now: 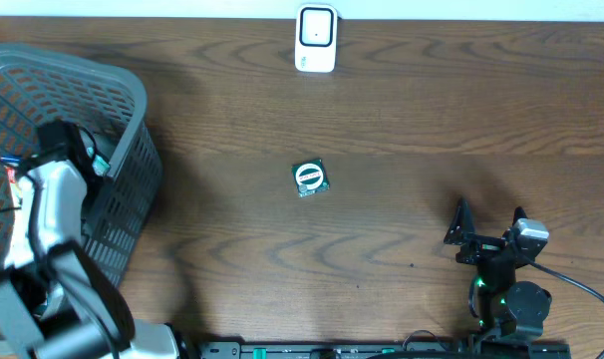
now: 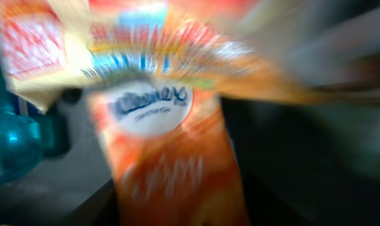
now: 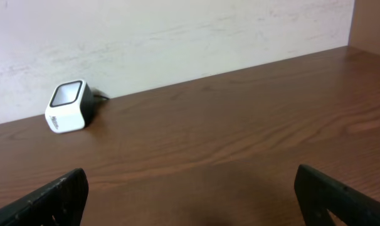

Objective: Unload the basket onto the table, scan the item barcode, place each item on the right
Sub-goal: 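Reach the left gripper into the basket and grasp the orange tissue pack, then carry the orange tissue pack to the scanner and place it beside the tin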

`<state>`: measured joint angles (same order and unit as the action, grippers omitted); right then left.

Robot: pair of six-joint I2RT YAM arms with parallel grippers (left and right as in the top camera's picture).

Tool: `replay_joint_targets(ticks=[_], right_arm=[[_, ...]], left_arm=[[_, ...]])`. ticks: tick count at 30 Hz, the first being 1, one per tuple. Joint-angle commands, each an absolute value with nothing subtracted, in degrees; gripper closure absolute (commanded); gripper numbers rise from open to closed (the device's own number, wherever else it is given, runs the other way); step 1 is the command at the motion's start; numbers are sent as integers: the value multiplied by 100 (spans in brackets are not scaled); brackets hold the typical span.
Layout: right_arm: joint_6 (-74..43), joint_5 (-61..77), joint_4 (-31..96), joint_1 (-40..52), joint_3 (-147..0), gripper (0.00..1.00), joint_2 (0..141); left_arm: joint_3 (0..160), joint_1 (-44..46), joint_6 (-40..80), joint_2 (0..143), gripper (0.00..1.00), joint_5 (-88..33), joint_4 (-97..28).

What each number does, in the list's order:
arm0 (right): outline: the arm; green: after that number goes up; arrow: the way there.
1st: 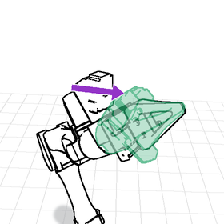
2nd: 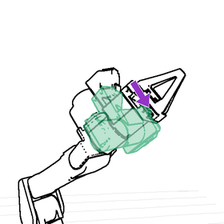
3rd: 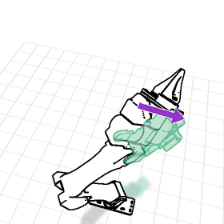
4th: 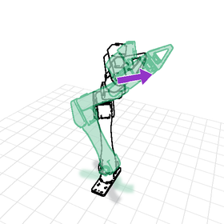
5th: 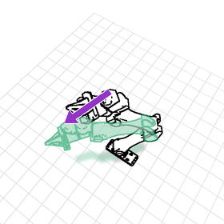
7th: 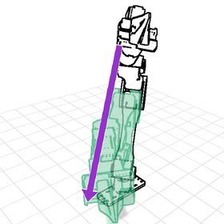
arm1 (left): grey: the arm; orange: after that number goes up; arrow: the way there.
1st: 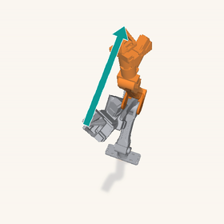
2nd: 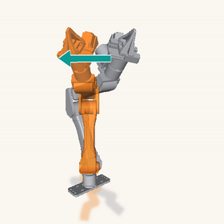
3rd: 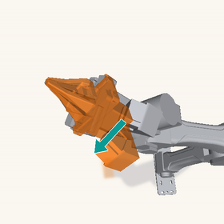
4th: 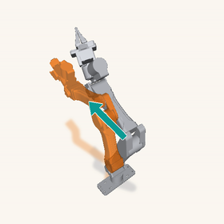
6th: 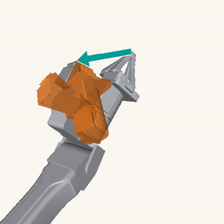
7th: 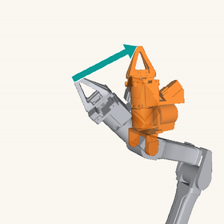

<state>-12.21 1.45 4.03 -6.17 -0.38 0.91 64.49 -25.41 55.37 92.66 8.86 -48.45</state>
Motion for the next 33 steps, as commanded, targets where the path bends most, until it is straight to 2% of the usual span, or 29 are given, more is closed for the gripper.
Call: replay_joint_targets(ticks=[1,9,13,20,28,33], right_arm=[[-1280,99,427,-591,-32,1,75],[-1280,99,427,-591,-32,1,75],[-1280,99,427,-591,-32,1,75],[-1280,99,427,-591,-32,1,75],[-1280,99,427,-591,-32,1,75],[-1280,99,427,-591,-32,1,75]], left_arm=[[7017,-2569,5345,8364,52,803,-4908],[7376,-2563,5387,6462,52,82,-4480],[7376,-2565,5413,5955,54,244,-4447],[7373,-2558,5387,6027,55,89,-4534],[7376,-2438,5369,6038,58,-1288,-3907],[7376,-1872,5487,6025,59,-2123,-3492]])
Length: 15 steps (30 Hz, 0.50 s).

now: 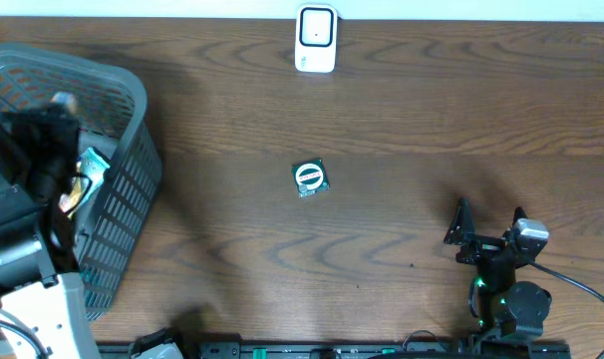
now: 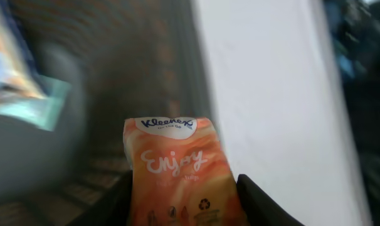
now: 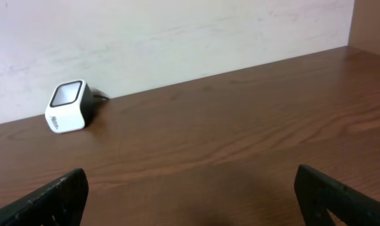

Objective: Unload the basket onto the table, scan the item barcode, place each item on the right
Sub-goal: 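Carry the orange tissue pack to the scanner and place it beside the tin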

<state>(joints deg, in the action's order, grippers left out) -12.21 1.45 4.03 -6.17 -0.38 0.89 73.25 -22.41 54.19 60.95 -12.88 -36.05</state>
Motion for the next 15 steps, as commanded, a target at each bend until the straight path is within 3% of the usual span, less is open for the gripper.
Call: replay_joint_targets(ticks=[1,6,15], right_arm=[[-1282,99,427,-591,-32,1,75],[-1282,99,427,-591,-32,1,75],[-1282,99,427,-591,-32,1,75]], left_arm=[[7376,-1704,5500,6034,59,-2141,-3479],[7373,-370,5417,6219,59,-1900,-3365],[7373,2589,4954,7776,59,-47,-2932]])
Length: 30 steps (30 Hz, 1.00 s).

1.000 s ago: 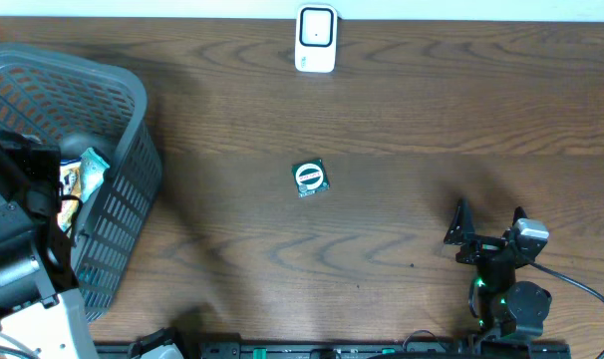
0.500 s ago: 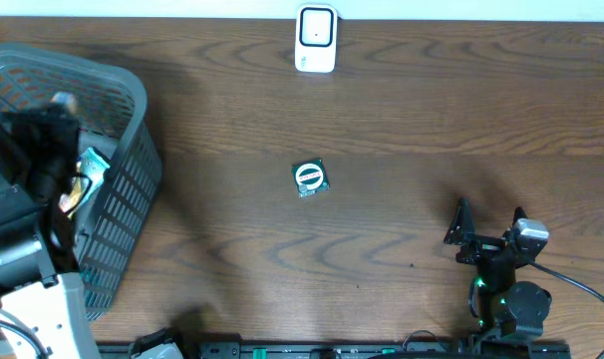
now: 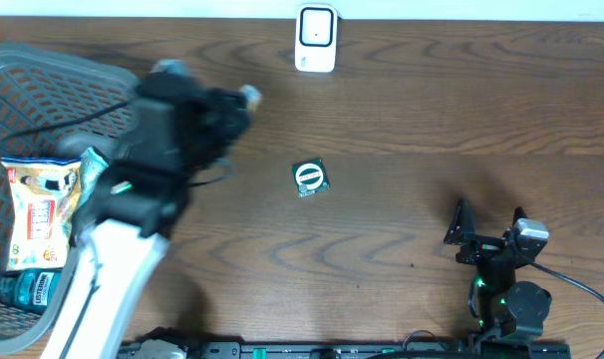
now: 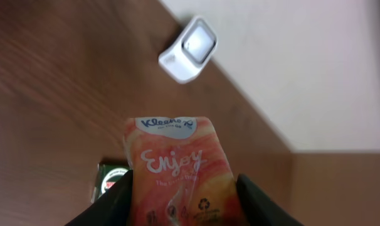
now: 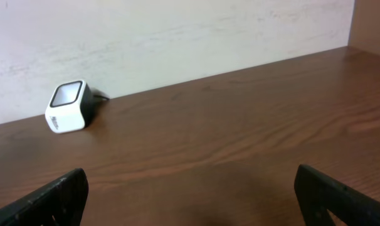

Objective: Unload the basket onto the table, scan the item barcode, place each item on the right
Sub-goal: 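Carry the orange tissue pack to the scanner and place it beside the tin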

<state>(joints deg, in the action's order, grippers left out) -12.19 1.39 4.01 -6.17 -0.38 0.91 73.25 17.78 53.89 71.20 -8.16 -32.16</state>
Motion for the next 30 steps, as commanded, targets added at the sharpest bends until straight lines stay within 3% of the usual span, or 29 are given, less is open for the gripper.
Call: replay_joint_targets(ticks=[1,5,9,18,20,24,27,30], right_arm=[[-1280,99,427,-591,-32,1,75],[-1282,99,427,-591,-32,1,75],[-1280,99,427,-591,-32,1,75],[-1280,99,427,-591,-32,1,75],[-1280,99,427,-591,-32,1,75],[-1280,99,427,-591,-32,1,75],[-1280,99,427,-591,-32,1,75],[-1280,99,427,-591,-32,1,75]], left_arm=[[7373,2838,4661,8031,59,-32,-2733],[7373,3625,3653,9083,59,1,-1935],[7373,4075,3557,9955,58,473,-1612],[7373,4344,3035,11074,57,587,-1597],[7373,4344,3022,11159,49,587,-1599],[7404,4344,2836,10993,13,582,-1599],[7577,4342,2362,10595,4,587,-1820],[8088,4329,2158,9776,1,987,-2558]])
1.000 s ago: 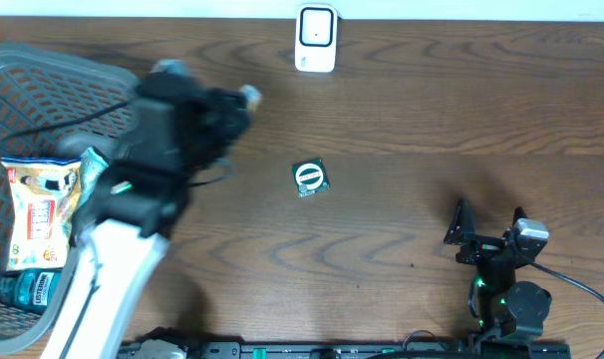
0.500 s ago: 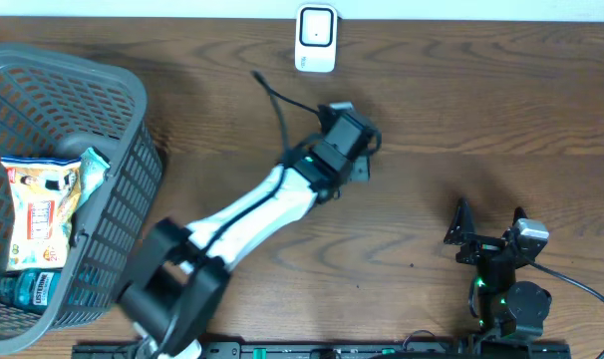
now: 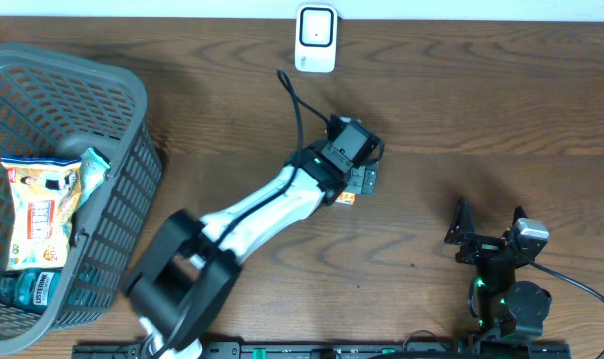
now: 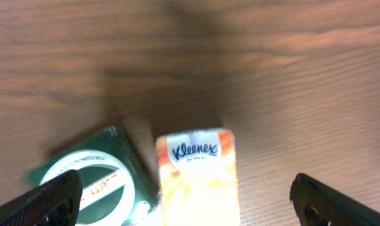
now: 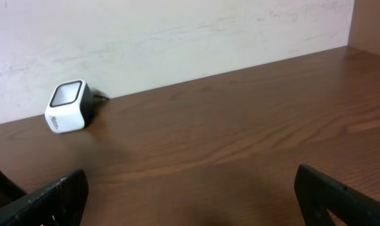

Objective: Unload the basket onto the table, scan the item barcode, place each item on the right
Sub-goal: 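Carry the orange tissue pack to the scanner and place it beside the tin, then grasp the wet wiper sheet bag in the basket with the left gripper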

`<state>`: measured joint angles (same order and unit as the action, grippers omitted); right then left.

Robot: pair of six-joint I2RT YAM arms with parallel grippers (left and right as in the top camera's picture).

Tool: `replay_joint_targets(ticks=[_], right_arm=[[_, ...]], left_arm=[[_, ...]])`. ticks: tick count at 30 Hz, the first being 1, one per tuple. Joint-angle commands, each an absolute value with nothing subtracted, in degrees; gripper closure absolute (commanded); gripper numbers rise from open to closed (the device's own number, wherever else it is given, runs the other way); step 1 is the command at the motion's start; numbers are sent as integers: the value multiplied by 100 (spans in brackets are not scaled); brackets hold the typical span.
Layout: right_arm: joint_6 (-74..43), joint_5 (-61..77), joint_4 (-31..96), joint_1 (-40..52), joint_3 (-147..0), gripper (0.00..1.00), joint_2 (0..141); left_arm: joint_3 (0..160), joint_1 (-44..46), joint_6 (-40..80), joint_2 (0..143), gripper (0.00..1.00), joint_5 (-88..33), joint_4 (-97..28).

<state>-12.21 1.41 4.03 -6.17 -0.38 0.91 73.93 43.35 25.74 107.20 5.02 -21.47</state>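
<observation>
An orange Kleenex tissue pack (image 4: pixel 196 179) lies flat on the wooden table, touching the right edge of a green packet with a round white label (image 4: pixel 86 182). My left gripper (image 4: pixel 193 204) hangs open just above the pack, one fingertip (image 4: pixel 52 199) wide on each side. In the overhead view the left gripper (image 3: pixel 354 168) covers both items; only an orange corner of the pack (image 3: pixel 344 197) shows. The white barcode scanner (image 3: pixel 315 38) stands at the far edge. My right gripper (image 5: pixel 193 199) rests open at the front right, nothing in it.
A grey mesh basket (image 3: pixel 133 150) stands at the left, holding a snack bag (image 3: pixel 43 209) and a blue item. The left arm (image 3: pixel 252 214) stretches diagonally across the table's middle. The right gripper's base (image 3: pixel 511 299) sits at the front edge.
My left gripper was shut on the Kleenex pack, holding it in the air over the table. Now the pack lies beside the green packet and the gripper is open. The right arm is unchanged.
My left gripper was down in the basket at the Kleenex pack. Then it held the pack up by the basket, then over the table with the scanner and green packet in sight. Now the pack lies released next to the green packet.
</observation>
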Motion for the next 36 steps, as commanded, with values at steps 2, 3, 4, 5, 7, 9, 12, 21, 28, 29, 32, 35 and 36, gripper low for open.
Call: replay_joint_targets(ticks=[2,3,4,5,7,9,12,21,28,29,32,35,36], right_arm=[[-1280,99,427,-591,-32,1,75],[-1280,99,427,-591,-32,1,75],[-1282,99,427,-591,-32,1,75],[-1280,99,427,-591,-32,1,75],[-1282,99,427,-591,-32,1,75],[-1282,99,427,-591,-32,1,75],[-1280,99,427,-591,-32,1,75],[-1282,99,427,-591,-32,1,75],[-1280,99,427,-591,-32,1,75],[-1280,99,427,-591,-32,1,75],[-1280,99,427,-591,-32,1,75],[-1280,99,427,-591,-32,1,75],[-1280,99,427,-591,-32,1,75]], left_arm=[[8337,4268,2143,9295,0,1466,-2897],[8405,4211,2143,9078,0,1691,-2995],[8444,4128,2143,8816,0,1944,-3068],[8447,4029,2143,8597,0,2139,-3098],[8447,3688,2145,8119,1,2447,-3236],[8447,3242,2152,7743,1,2550,-3406],[8447,2316,2438,7273,1,2558,-3739],[8433,-779,4150,6842,1,2554,-5253],[7913,-2558,7966,7085,2,2268,-6128],[7819,-2718,8309,7146,2,2143,-6117],[7605,-3164,9271,7463,2,1769,-6060],[7590,-3424,9848,7931,2,1500,-6042],[7590,-3485,10057,8101,2,1435,-6034]])
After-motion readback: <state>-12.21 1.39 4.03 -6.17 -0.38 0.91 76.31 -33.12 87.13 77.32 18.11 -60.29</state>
